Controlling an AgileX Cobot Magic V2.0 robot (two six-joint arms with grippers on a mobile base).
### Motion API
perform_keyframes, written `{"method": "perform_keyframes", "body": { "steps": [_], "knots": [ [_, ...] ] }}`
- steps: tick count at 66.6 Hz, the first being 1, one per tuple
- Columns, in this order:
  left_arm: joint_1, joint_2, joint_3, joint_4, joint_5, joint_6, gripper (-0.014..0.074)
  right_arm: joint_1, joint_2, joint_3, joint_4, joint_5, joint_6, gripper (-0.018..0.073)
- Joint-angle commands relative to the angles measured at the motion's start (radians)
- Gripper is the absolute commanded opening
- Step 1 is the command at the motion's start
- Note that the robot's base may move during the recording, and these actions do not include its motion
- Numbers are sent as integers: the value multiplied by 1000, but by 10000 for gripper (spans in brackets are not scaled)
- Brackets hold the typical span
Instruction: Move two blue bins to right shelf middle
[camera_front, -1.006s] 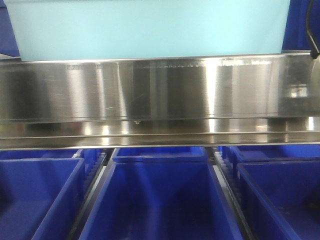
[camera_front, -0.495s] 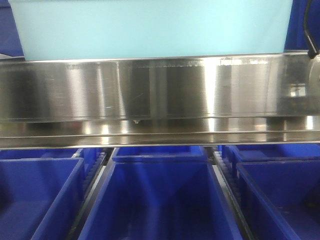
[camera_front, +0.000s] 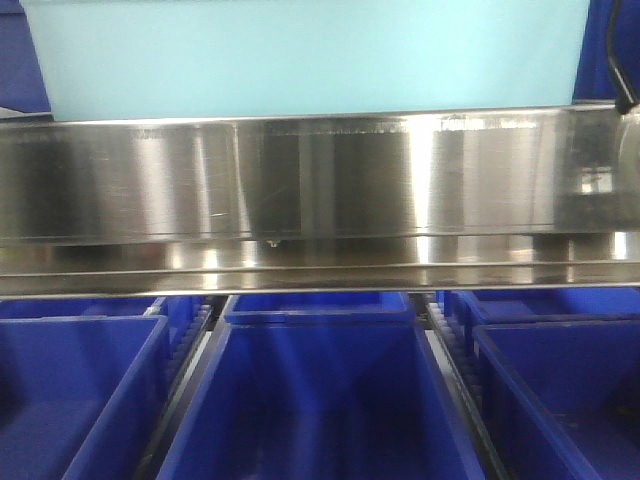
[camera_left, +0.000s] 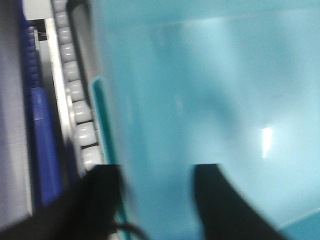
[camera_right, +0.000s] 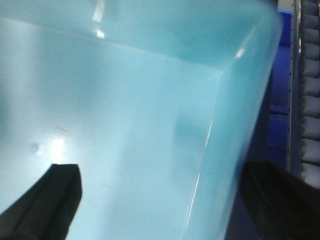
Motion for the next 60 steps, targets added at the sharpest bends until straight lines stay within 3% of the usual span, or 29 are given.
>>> {"method": "perform_keyframes", "body": {
  "steps": [1,8,30,49,60],
  "knots": [
    [-6,-20,-5,-15,-21,9,487,1,-39,-9,-3,-30,-11,561],
    [-6,-26,-5,-17,-21,9,620,1,-61,-9,-5,-30,-11,559],
    [-6,-76,-3,80,-21,9,597,1,-81,22,-5,-30,-11,559],
    [-6,-73,166,75,-21,9,597,1,-81,170,-5,-30,-4,559],
    [-6,-73,307,-17,-48,9,597,1,-81,257,-5,-30,-2,559]
  ]
}}
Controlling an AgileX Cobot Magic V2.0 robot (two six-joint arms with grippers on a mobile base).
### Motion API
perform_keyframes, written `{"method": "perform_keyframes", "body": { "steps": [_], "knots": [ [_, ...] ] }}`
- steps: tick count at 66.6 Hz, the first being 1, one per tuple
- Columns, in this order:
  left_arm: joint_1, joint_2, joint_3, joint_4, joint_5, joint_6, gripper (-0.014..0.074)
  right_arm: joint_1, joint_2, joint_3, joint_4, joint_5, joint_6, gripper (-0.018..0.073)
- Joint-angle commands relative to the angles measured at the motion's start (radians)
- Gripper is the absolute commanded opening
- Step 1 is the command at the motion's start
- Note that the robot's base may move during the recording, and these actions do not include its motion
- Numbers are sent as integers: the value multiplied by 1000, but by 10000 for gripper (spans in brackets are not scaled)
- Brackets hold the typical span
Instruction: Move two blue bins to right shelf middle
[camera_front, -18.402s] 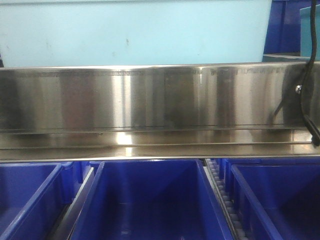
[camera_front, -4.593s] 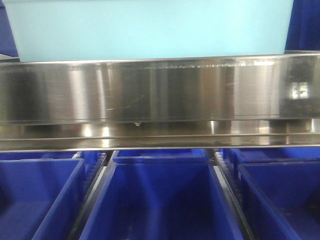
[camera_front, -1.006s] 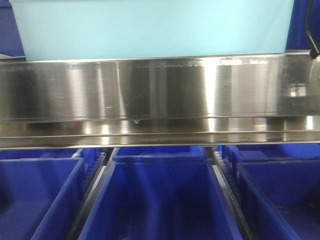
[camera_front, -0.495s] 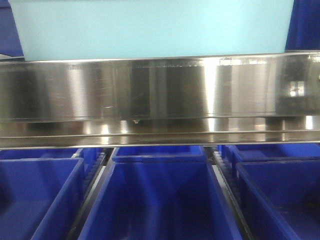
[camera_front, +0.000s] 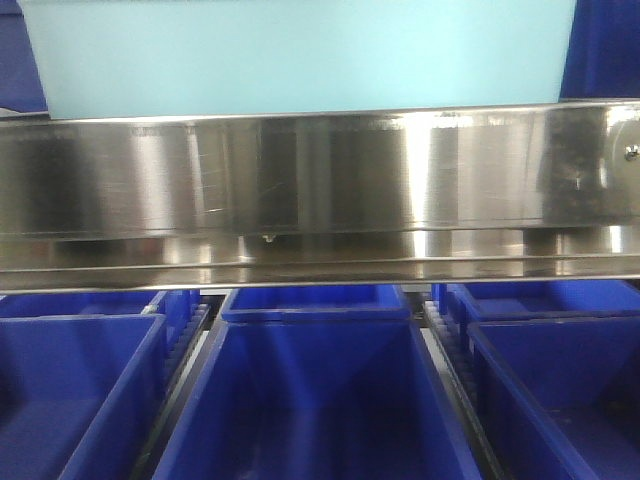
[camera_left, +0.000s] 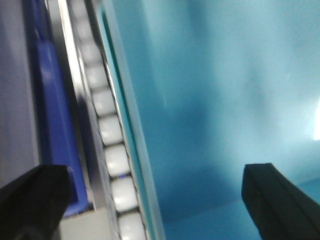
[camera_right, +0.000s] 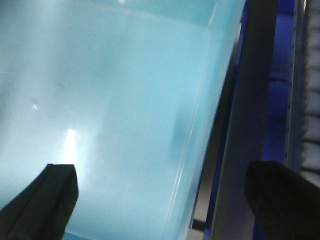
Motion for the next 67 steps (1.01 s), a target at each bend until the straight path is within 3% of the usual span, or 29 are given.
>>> {"method": "perform_keyframes", "body": {
  "steps": [1,20,28,32,37,43,51,67],
  "knots": [
    [-4,-5,63,-61,-37,3,597,1,-11,39,-7,-10,0,559],
    [-4,-5,150,-64,-70,3,596,1,-11,158,14,-10,0,559],
    [-4,-5,150,-57,-73,3,554,1,-11,169,23,-11,0,538],
    [-4,-5,150,-57,-73,3,498,1,-11,169,23,-13,0,470],
    [-4,-3,150,-57,-73,3,377,1,-11,169,23,-10,0,322],
    [-4,-3,150,-57,-73,3,155,1,-11,169,23,-10,0,83],
    [-4,-3,150,-57,-71,3,-116,1,-11,169,23,-10,0,-153],
    [-4,-3,150,-60,-56,3,-111,1,-11,169,23,-10,0,-154]
  ]
}}
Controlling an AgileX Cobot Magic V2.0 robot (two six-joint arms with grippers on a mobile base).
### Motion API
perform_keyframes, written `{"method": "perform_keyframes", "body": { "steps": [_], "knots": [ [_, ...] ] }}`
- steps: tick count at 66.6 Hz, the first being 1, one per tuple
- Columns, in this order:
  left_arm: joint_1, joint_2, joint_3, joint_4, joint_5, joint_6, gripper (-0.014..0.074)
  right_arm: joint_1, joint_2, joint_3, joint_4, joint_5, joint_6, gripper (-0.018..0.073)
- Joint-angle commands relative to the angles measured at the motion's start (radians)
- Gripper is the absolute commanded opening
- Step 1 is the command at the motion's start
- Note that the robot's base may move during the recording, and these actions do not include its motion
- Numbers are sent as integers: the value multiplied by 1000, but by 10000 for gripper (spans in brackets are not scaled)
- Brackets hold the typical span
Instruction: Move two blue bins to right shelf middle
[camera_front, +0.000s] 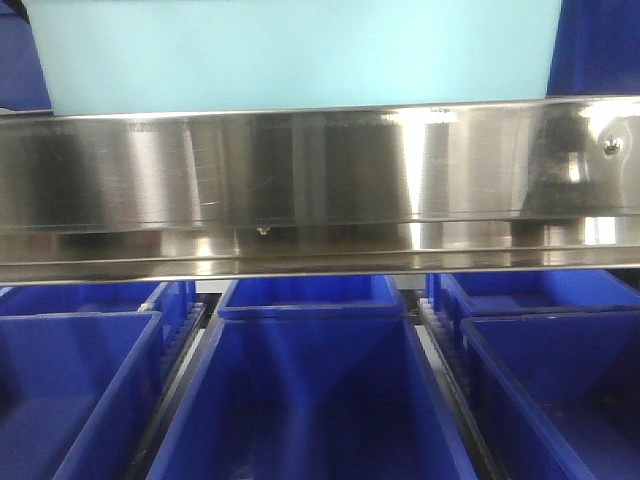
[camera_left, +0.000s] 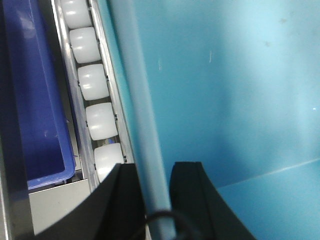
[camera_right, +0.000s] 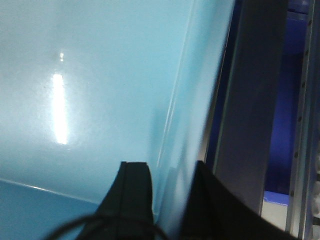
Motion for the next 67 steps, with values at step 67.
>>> {"method": "perform_keyframes", "body": {
  "steps": [67],
  "knots": [
    [-6,-55,-435,-142,-3,9,-111,1,-140,-316,-7,-216,-17,-154]
  ]
}}
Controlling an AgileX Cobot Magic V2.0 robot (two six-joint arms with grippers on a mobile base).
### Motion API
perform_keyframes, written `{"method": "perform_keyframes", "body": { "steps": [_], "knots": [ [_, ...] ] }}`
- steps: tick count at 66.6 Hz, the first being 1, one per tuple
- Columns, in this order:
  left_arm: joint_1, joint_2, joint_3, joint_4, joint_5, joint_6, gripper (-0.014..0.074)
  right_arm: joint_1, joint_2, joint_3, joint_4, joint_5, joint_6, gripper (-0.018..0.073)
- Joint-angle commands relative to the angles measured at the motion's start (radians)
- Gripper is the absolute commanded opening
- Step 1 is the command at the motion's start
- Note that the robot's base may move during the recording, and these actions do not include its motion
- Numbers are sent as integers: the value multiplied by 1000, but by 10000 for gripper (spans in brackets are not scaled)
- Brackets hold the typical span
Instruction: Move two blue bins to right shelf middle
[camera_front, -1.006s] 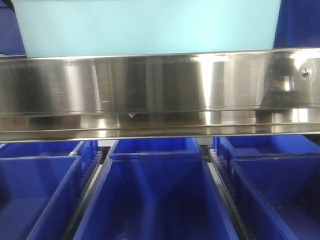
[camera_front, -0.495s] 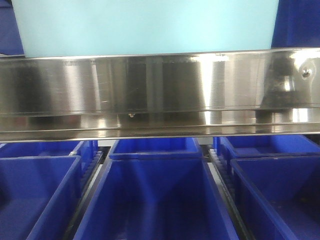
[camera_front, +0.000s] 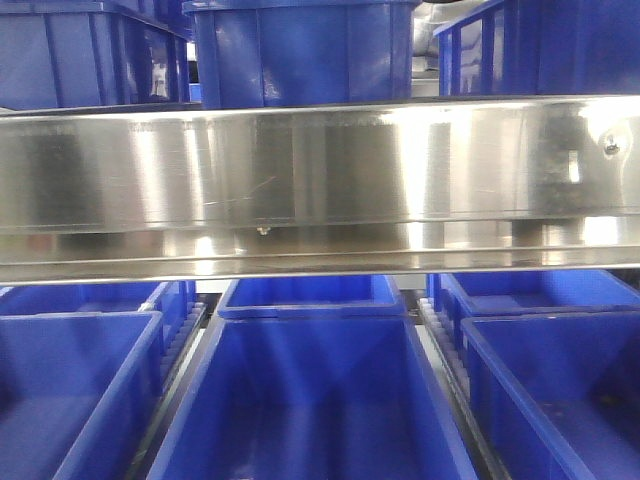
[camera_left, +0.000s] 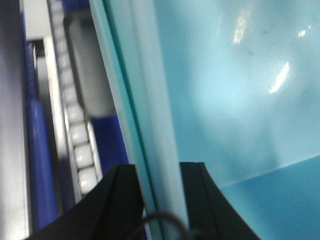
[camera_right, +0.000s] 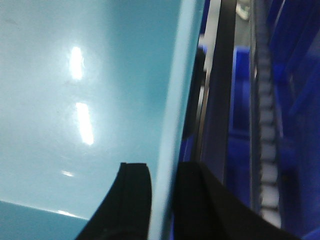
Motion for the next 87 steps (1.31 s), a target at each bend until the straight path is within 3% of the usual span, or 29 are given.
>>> {"method": "perform_keyframes", "body": {
  "steps": [1,40,56,87],
  "knots": [
    [-8,-25,-58,-119,-51,21,-111,6,-21,-69,57,-93,-27,-154],
    [-8,-25,-74,-117,-79,21,-111,6,-8,-87,57,-54,-27,-154],
    [-8,-25,-54,-92,-12,21,-111,6,2,-84,56,-5,-27,-154],
    [-8,-25,-33,-90,-9,21,-111,6,28,-83,56,34,-27,-154]
  ]
}}
